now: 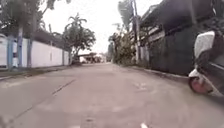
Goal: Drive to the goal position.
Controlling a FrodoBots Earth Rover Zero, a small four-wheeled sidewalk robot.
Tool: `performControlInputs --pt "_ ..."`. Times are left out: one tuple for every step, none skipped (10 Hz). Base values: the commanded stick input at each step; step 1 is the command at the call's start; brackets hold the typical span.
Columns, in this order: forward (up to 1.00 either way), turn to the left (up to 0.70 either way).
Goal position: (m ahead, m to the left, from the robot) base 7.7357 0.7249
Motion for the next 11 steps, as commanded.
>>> performControlInputs --pt "1.0 0.0" --pt "1.0 0.0" --pt "1.0 0.0" --pt "1.0 0.0" --pt "1.0 0.0" --pt "1.0 0.0" --pt "1.0 0.0" --pt "1.0 0.0" --pt "1.0 0.0" --pt "1.0 0.0" --pt "1.0 0.0"
